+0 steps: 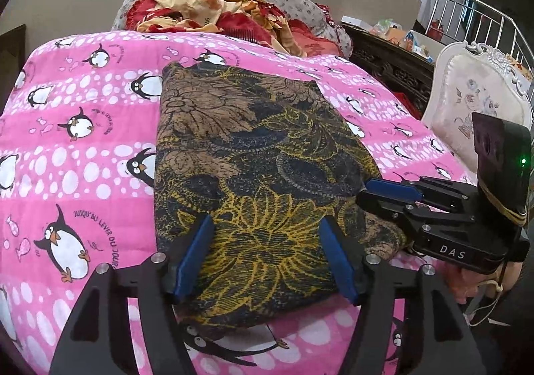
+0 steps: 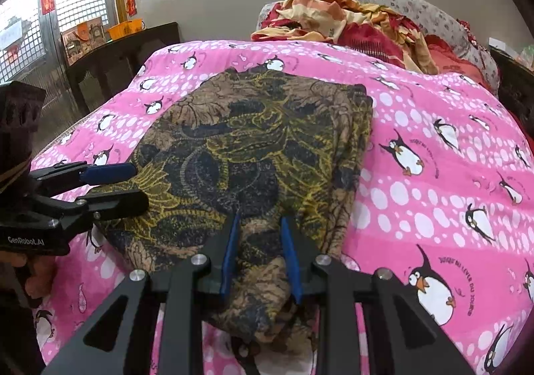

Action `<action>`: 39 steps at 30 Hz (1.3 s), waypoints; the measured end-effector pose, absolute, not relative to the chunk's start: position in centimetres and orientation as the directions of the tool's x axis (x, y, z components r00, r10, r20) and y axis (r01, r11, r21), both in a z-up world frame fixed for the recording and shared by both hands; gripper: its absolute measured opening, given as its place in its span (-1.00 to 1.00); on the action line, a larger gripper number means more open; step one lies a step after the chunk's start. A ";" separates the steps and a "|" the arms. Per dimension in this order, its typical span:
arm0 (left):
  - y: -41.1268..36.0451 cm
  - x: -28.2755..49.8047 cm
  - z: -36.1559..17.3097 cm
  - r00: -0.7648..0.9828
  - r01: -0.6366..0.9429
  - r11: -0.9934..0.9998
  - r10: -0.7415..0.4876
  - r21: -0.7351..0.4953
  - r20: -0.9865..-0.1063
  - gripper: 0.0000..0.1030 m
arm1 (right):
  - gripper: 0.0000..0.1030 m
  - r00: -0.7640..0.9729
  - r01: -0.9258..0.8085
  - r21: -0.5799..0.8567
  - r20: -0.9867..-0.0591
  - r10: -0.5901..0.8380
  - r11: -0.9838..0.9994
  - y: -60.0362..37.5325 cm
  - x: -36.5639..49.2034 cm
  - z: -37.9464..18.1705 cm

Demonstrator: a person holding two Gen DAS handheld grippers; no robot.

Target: Fold small clothes

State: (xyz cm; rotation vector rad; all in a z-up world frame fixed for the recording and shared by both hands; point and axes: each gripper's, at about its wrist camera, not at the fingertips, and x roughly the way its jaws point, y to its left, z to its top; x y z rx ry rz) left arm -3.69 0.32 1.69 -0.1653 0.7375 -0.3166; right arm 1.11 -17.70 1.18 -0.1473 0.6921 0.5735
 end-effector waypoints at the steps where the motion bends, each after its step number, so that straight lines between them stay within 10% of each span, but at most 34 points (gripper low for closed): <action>1: 0.3 -3.7 1.7 0.696 0.225 0.940 -0.340 -0.258 -0.633 -0.12 | -0.47 0.624 -0.545 0.057 -0.639 0.450 0.836 -17.7 1.1 1.2; 8: 0.3 -3.7 1.7 0.694 0.225 0.938 -0.345 -0.265 -0.632 -0.12 | -0.47 0.624 -0.545 0.057 -0.639 0.451 0.836 -17.7 1.1 1.1; 12: 0.8 -3.1 1.8 0.667 0.264 0.890 -0.446 -0.371 -0.597 0.37 | -0.46 0.619 -0.541 0.057 -0.648 0.444 0.839 -17.6 1.2 1.2; 18: 2.9 -3.0 2.7 0.677 0.160 0.816 -0.500 -0.556 -0.540 0.45 | -0.39 0.621 -0.454 0.027 -0.708 0.337 0.891 -17.6 0.2 3.3; 24: -0.8 -6.0 9.6 0.774 0.103 0.967 -0.226 -0.235 -0.591 0.57 | 0.41 0.644 -0.331 0.024 -0.725 0.244 0.943 -20.2 -2.9 5.8; 39: -5.2 -6.6 10.7 0.603 -0.035 0.998 -0.028 -0.061 -0.797 0.56 | 0.58 0.640 -0.241 0.114 -0.728 0.246 0.964 -23.2 -5.1 7.6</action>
